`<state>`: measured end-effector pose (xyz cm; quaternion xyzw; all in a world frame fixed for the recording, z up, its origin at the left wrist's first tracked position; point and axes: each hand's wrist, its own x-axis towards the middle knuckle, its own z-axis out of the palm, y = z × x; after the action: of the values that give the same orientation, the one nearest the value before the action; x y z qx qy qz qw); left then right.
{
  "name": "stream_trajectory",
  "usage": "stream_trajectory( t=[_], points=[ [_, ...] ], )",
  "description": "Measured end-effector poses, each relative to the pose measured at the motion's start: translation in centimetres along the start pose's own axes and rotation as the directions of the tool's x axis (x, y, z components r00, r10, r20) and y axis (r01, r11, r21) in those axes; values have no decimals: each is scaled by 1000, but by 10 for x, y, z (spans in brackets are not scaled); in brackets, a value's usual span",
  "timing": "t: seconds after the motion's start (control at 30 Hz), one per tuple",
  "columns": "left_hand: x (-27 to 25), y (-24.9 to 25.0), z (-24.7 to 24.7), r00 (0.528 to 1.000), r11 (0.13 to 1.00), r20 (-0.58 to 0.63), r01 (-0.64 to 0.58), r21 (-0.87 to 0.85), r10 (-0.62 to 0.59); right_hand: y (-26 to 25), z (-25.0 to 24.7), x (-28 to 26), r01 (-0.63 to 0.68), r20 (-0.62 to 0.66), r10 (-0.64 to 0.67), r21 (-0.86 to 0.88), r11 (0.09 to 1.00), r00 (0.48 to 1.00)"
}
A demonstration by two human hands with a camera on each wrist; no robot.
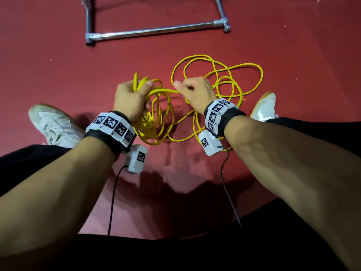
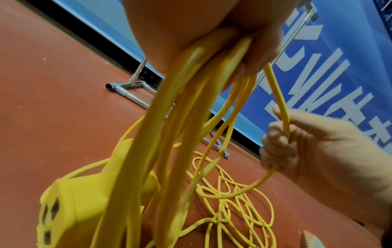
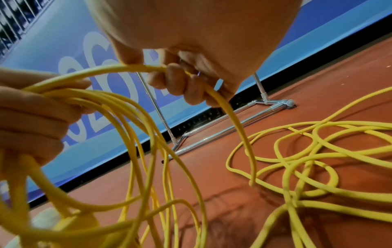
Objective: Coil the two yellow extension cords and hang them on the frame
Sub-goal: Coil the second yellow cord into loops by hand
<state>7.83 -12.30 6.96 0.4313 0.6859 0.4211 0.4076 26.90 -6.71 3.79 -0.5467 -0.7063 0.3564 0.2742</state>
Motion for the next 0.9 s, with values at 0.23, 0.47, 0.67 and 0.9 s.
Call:
stream_trajectory(
  t=[0.23,0.47,0.67,0.9],
  points=[
    [-6,4,7,999,998,51,-1,68,-2,-33,14,4,159,79,-149,-139,978,986],
    [-6,4,5,1000,1000,-18,-9,22,9,-35,15,0,182,104,-173,-81,980,979],
    [1,8,-2,995,999,-103,-19,-43,14,-10,10,-4,41,152,-23,-116,992,988],
    [4,6,-7,990,1000,-137,-14,13,15,10,2,-3,-40,86,45,-59,997,995]
  ],
)
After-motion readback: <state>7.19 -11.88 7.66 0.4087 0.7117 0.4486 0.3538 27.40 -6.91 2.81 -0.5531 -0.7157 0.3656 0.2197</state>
